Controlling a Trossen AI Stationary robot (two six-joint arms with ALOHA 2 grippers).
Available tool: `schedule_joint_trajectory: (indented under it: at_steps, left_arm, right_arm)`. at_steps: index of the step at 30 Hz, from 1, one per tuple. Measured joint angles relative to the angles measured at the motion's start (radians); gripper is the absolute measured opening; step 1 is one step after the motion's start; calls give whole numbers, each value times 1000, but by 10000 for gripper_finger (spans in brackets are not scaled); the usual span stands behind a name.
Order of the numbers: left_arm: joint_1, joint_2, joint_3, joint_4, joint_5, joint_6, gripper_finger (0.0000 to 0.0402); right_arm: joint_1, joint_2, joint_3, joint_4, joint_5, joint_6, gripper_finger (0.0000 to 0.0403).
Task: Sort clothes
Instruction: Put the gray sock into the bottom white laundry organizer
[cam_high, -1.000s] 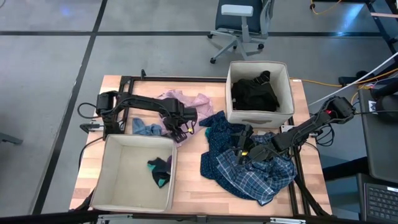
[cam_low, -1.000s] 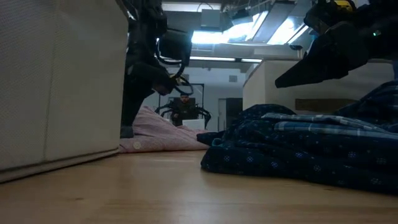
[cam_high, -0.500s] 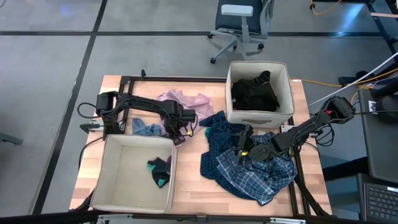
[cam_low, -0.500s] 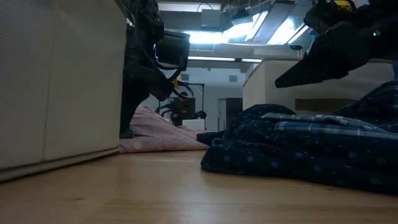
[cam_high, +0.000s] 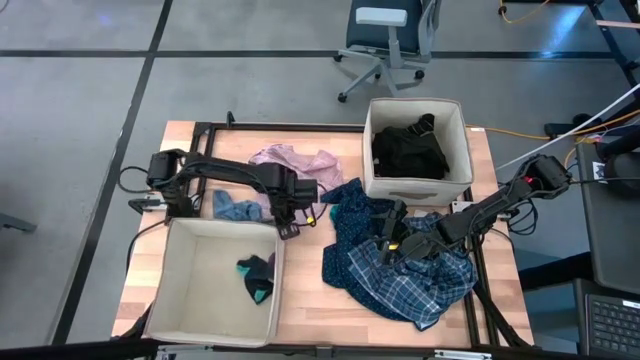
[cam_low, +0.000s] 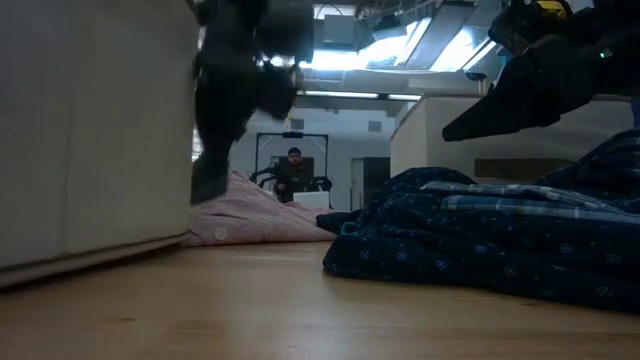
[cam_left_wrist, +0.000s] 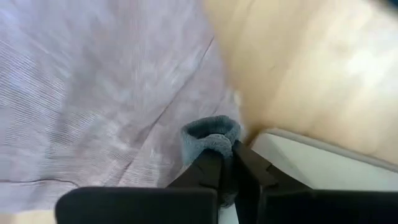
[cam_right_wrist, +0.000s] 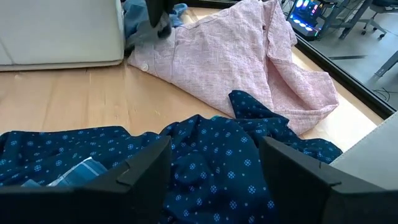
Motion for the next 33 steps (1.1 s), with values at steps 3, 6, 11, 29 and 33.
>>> schedule_joint_trajectory:
  at_steps: [3,6,11,29,33]
  left_arm:
    - [-19,-36,57,-1,-39,-1,5]
    - [-35,-82,113,2,-93,-3,7]
    - [-65,-153,203,6,-222,4,9]
    - [-267,-480,403,8,-414,-78,8]
    - [-346,-557,406,8,-348,-173,16]
  right_arm:
    - [0,0,0,-1,0,0,244]
    - [0,0,0,-1,0,0,244]
    - [0,0,0,-1,0,0,244]
    - [0,0,0,1,2,0,244]
    - [0,0,0,3,2,0,244]
